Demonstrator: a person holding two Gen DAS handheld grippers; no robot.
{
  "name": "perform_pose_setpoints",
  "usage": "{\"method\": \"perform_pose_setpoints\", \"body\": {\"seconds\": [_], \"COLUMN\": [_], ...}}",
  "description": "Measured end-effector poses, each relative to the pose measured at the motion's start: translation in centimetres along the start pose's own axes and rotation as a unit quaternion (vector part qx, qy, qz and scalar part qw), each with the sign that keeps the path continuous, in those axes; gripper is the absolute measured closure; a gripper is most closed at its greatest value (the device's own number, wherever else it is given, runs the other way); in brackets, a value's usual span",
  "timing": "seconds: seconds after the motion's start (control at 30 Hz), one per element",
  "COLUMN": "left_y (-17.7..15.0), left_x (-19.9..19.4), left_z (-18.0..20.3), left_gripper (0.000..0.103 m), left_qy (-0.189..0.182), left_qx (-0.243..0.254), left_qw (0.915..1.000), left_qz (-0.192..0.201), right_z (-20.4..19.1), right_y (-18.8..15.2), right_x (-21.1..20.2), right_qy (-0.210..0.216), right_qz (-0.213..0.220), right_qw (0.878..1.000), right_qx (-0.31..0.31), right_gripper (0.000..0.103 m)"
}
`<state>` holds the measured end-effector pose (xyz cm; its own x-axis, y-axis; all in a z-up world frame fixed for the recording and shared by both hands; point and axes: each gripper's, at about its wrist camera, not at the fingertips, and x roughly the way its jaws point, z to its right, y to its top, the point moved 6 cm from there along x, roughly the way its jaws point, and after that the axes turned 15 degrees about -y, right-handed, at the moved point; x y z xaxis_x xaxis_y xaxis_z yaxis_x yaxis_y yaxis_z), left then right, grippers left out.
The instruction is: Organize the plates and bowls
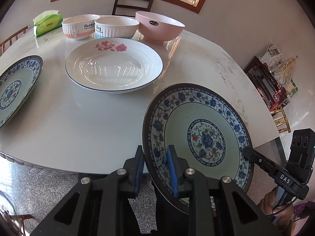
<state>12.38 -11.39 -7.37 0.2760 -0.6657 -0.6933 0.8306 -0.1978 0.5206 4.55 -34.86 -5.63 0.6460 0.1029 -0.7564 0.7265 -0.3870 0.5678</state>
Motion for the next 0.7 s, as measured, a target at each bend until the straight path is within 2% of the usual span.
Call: {"method": "perform_pose_setpoints", "body": {"seconds": [0.3,0.7], "left_y": [0.5,1.2], "left_x": [-4.0,-12.1], "left_z": [-2.6,-11.5], "left_gripper": [0.08,0.08], "left_qy": [0.014,0.067], "left_qx": [-0.016,-0.082], "left_qw": [0.9988,0.9873], "left_qz": [0.044,0.118], "right_z": [-4.4,-15.7], "right_y": [0.4,1.8], "right_x": [-0.4,3.1], "right_qy": [0.02,0.075], "right_qz": [0.007,-0.008], "right_qw": [0.999,0.988], "right_qx": [-0.038,-0.131], "right_gripper": [0.087,0.087]}}
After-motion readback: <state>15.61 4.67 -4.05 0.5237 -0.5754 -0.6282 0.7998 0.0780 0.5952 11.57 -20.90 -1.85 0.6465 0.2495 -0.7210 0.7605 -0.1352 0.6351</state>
